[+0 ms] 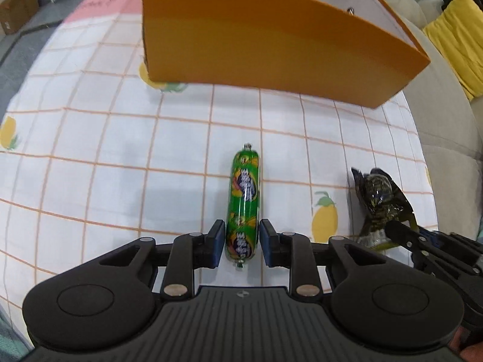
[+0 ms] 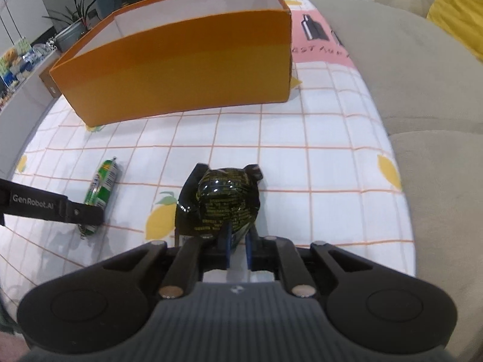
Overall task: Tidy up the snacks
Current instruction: 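Grasp the green sausage with the left tool while the right tool grasps the dark green pack, then lift the green sausage with the left tool while the right tool lifts the dark pack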
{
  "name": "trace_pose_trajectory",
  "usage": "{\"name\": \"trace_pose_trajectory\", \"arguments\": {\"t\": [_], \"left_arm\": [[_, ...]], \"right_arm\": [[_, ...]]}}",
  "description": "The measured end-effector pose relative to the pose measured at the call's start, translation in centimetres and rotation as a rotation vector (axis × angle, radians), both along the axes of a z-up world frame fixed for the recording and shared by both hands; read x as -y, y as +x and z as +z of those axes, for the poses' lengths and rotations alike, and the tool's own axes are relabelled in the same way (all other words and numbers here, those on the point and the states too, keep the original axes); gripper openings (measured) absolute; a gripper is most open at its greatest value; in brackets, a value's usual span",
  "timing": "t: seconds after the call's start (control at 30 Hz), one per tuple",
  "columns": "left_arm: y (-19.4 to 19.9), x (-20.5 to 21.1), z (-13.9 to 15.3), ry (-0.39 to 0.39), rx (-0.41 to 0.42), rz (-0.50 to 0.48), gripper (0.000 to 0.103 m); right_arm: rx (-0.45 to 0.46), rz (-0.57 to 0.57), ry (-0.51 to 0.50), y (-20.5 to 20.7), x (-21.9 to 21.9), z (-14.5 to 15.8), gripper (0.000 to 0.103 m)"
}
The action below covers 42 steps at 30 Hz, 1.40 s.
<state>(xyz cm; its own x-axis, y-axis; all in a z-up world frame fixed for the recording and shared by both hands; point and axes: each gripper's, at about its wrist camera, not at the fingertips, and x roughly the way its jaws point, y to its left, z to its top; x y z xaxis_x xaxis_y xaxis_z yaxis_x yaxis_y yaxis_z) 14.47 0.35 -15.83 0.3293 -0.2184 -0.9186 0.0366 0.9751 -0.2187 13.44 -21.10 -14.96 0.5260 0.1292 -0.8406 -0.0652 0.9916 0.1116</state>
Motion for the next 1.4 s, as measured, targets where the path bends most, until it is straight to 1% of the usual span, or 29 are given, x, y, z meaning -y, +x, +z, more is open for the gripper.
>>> {"name": "trace_pose_trajectory", "arguments": {"t": [0.03,0.07,0.13,0.2,0.27,0.33,0.37,0.43,0.5,0.57,0.63,0.73,0.77,0.87,1.0,1.03,1.07,1.13,1.17,1.23,1.3,1.4], "left_arm": [[-0.1,0.0,0.2,0.01,0.029,0.0,0.036],[-0.3,0.1,0.5,0.021,0.057,-0.001,0.036],[-0.5,0.3,0.8,0.037,0.113,-0.002,0.036],[-0.5,0.5,0.8,0.035,0.144,-0.011,0.037],[-0.4,0.6,0.5,0.038,0.162,-0.012,0.042],[-0.3,0.7,0.2,0.058,0.164,-0.003,0.044],[-0.3,0.7,0.0,0.066,0.161,-0.006,0.044],[-0.3,0.7,-0.2,0.066,0.157,-0.014,0.044],[-0.3,0.7,-0.4,0.063,0.151,-0.02,0.044],[-0.3,0.8,-0.6,0.065,0.145,-0.028,0.044],[-0.4,1.1,-0.6,0.072,0.16,-0.04,0.045],[-0.4,1.3,-0.7,0.069,0.175,-0.058,0.056],[-0.4,1.4,-0.7,0.069,0.18,-0.066,0.057],[-0.5,1.9,-0.8,0.096,0.203,-0.098,0.057],[-0.7,2.2,-0.9,0.12,0.227,-0.128,0.056],[-0.8,2.2,-1.0,0.129,0.234,-0.137,0.054],[-0.9,2.2,-1.0,0.137,0.243,-0.147,0.048],[-1.0,2.4,-1.1,0.15,0.257,-0.162,0.041],[-1.1,2.4,-1.1,0.164,0.263,-0.168,0.034],[-1.0,2.4,-1.0,0.175,0.272,-0.171,0.026],[-0.8,2.2,-1.0,0.165,0.271,-0.165,0.025],[-1.0,2.4,-0.9,0.181,0.283,-0.177,0.025]], "right_arm": [[0.022,0.003,-0.017,-0.2,-0.1,0.3,0.026],[0.048,0.004,-0.031,-0.3,-0.1,0.6,0.039],[0.112,0.016,-0.058,-0.7,-0.4,1.4,0.042],[0.18,0.032,-0.096,-1.0,-1.2,2.0,0.046],[0.235,0.055,-0.148,-1.2,-2.1,2.2,0.046],[0.248,0.077,-0.177,-1.1,-2.9,2.0,0.046],[0.247,0.085,-0.174,-1.0,-3.1,1.8,0.046],[0.232,0.098,-0.168,-0.8,-3.5,1.3,0.046],[0.22,0.115,-0.196,-0.6,-4.1,0.8,0.046],[0.22,0.14,-0.219,-0.3,-4.7,0.4,0.051],[0.223,0.148,-0.234,0.0,-5.1,0.0,0.054],[0.183,0.143,-0.242,0.5,-5.3,-0.9,0.054],[0.176,0.144,-0.236,0.5,-5.3,-1.1,0.054],[0.171,0.148,-0.262,0.4,-5.3,-1.7,0.054],[0.158,0.114,-0.217,0.6,-4.4,-1.9,0.05],[0.16,0.109,-0.22,0.6,-4.4,-1.9,0.047],[0.162,0.109,-0.224,0.6,-4.4,-1.9,0.041],[0.162,0.111,-0.228,0.5,-4.5,-1.8,0.035],[0.162,0.113,-0.23,0.6,-4.6,-1.9,0.035],[0.165,0.122,-0.235,0.5,-4.6,-1.9,0.035],[0.161,0.123,-0.231,0.6,-4.6,-1.9,0.035],[0.159,0.127,-0.229,0.7,-4.5,-1.9,0.035]]}}
